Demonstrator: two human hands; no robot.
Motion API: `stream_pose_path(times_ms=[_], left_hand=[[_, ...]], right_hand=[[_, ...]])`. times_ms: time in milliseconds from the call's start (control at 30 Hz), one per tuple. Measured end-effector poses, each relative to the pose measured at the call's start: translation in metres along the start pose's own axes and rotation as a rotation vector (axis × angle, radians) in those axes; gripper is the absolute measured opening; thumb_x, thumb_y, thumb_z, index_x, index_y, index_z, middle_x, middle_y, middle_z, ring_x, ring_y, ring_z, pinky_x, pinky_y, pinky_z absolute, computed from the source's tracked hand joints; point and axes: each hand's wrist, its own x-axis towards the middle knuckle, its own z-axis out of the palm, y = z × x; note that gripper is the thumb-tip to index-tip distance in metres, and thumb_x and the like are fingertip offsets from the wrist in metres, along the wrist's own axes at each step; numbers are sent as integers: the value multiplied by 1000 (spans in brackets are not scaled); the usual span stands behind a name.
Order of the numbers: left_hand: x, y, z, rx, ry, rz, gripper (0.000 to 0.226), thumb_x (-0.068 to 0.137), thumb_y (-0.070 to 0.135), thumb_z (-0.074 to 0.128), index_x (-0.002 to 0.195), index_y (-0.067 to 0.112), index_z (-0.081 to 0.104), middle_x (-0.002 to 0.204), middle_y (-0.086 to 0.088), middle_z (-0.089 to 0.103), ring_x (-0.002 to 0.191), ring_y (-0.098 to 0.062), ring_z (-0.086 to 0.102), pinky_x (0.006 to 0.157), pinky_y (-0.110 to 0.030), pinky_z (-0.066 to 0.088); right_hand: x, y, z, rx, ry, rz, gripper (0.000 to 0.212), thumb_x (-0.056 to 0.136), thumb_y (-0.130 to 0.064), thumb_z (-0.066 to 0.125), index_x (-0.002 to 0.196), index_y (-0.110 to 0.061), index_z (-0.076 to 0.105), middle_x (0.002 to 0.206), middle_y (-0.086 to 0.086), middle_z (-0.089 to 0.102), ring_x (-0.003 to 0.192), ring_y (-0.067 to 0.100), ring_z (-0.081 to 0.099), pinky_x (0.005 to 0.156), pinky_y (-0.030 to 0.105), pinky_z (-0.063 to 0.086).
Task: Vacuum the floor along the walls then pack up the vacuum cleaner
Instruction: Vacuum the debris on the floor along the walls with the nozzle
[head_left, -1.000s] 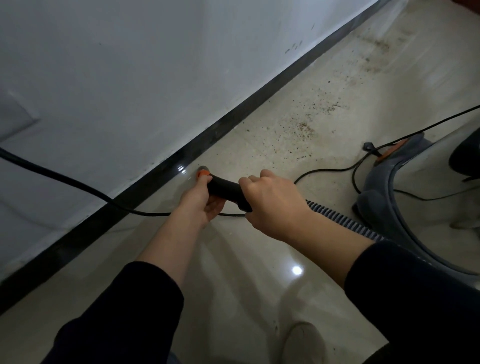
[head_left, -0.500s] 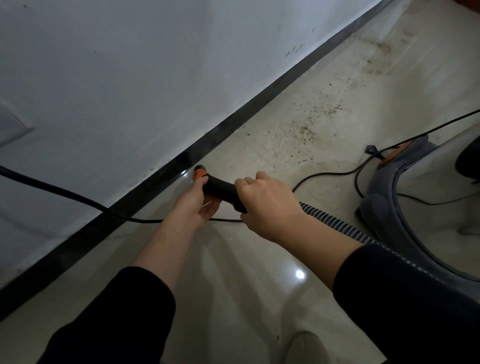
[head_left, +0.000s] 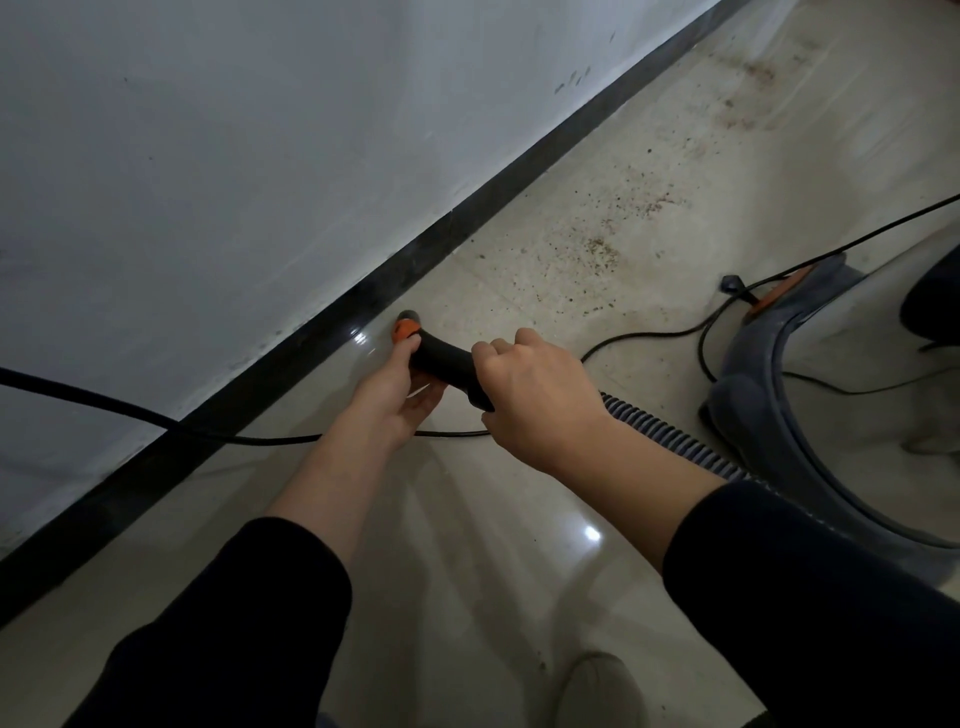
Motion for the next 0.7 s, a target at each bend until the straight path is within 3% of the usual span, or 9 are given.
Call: stream_pose_path(times_ms=[267, 567, 700], left_hand=[[-1, -9, 11, 39, -35, -11, 36, 97, 34, 56, 120, 6, 55, 104, -12, 66, 93, -19, 65, 72, -24, 54], [-6, -23, 27, 76, -106, -62, 44, 96, 35, 58, 125, 3, 56, 105, -11, 67, 92, -18, 66, 66, -23, 54], [-12, -30, 40, 84, -118, -71, 40, 97, 33, 57, 124, 3, 57, 103, -11, 66, 90, -18, 65, 67, -23, 54]], right_hand=[[-14, 9, 1, -10, -3, 22, 27, 93, -16, 55, 119, -10, 49, 104, 4, 58, 82, 16, 34, 65, 29, 29], [-32, 21, 1, -36, -16, 53, 28, 94, -18, 53, 121, -11, 48, 107, 4, 58, 84, 16, 34, 67, 28, 30], [-41, 29, 2, -29, -15, 85, 29, 94, -17, 53, 122, -12, 48, 109, 3, 59, 91, 17, 44, 68, 27, 32]])
